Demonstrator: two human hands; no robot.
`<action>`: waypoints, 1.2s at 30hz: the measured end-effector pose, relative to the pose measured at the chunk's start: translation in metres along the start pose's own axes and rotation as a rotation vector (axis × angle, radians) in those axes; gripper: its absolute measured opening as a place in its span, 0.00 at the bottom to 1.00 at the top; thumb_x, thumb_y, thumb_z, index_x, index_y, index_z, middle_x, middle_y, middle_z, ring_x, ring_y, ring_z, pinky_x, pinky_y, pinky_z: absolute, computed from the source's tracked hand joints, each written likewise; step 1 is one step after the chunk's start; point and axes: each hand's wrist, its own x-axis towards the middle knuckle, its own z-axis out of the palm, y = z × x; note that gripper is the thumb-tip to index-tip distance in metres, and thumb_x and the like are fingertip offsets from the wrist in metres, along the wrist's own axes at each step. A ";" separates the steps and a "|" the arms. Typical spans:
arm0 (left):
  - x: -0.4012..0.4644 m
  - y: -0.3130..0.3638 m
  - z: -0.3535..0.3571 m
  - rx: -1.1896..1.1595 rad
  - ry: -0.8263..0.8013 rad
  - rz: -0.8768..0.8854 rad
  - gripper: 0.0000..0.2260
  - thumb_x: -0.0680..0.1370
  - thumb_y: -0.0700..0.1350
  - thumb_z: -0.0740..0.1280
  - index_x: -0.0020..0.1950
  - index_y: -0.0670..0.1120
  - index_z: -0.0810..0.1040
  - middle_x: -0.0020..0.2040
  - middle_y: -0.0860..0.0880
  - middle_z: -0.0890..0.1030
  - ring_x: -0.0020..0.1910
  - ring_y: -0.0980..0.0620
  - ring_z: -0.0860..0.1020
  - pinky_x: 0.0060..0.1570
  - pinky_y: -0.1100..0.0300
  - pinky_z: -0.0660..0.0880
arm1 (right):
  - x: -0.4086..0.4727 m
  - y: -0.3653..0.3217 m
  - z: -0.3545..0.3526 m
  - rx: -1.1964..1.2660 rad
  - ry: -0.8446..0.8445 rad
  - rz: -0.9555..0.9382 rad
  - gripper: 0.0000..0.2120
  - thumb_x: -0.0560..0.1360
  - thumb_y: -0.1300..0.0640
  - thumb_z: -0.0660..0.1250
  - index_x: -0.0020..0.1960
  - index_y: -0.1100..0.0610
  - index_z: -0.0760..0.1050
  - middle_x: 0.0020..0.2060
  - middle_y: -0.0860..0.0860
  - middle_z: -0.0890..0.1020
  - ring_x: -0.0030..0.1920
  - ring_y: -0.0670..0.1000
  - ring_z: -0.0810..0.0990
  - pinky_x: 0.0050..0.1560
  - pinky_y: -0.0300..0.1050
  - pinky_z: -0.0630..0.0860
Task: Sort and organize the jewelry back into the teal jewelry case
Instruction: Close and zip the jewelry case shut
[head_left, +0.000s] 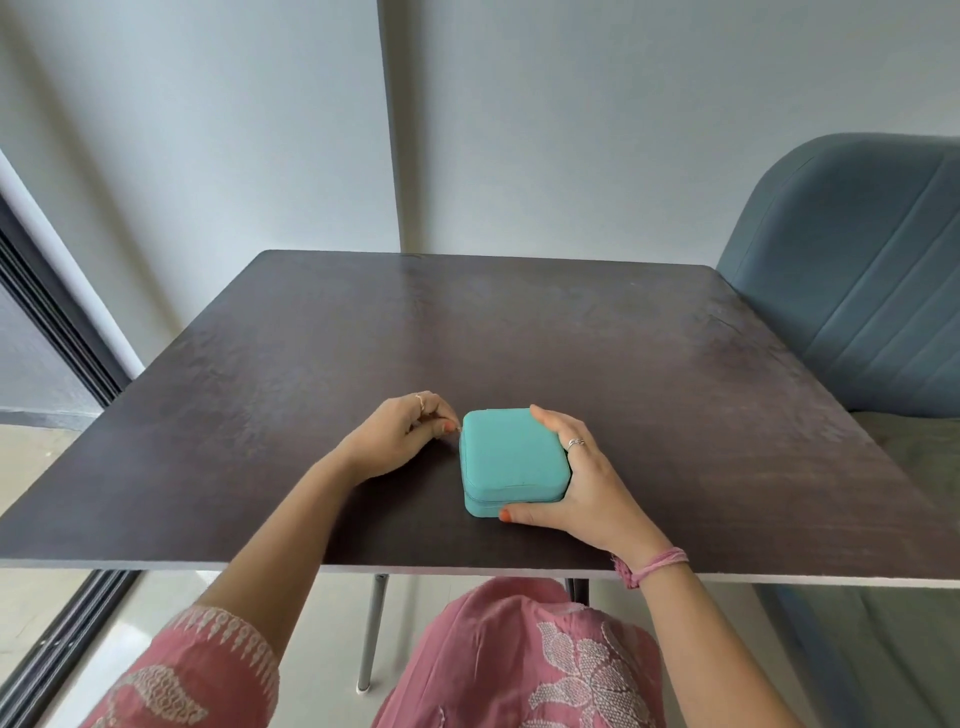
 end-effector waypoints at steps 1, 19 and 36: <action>-0.006 0.000 -0.001 0.008 0.000 0.004 0.10 0.79 0.39 0.64 0.46 0.54 0.77 0.46 0.55 0.82 0.46 0.60 0.78 0.48 0.70 0.72 | 0.000 0.000 0.000 0.004 0.000 0.000 0.50 0.60 0.44 0.80 0.75 0.45 0.56 0.69 0.39 0.60 0.67 0.39 0.62 0.65 0.33 0.62; -0.071 0.035 0.035 -0.064 -0.081 0.150 0.03 0.75 0.44 0.71 0.48 0.48 0.83 0.44 0.55 0.81 0.41 0.57 0.79 0.43 0.66 0.75 | -0.001 0.001 0.002 -0.012 -0.018 0.007 0.51 0.62 0.45 0.79 0.76 0.47 0.53 0.71 0.41 0.57 0.69 0.41 0.59 0.69 0.39 0.62; -0.042 0.044 0.056 -0.509 0.191 -0.097 0.20 0.75 0.54 0.70 0.66 0.59 0.70 0.68 0.58 0.70 0.66 0.59 0.71 0.67 0.54 0.70 | -0.059 -0.022 0.055 0.076 0.696 -0.038 0.09 0.69 0.58 0.76 0.40 0.52 0.74 0.39 0.47 0.76 0.37 0.44 0.79 0.40 0.35 0.76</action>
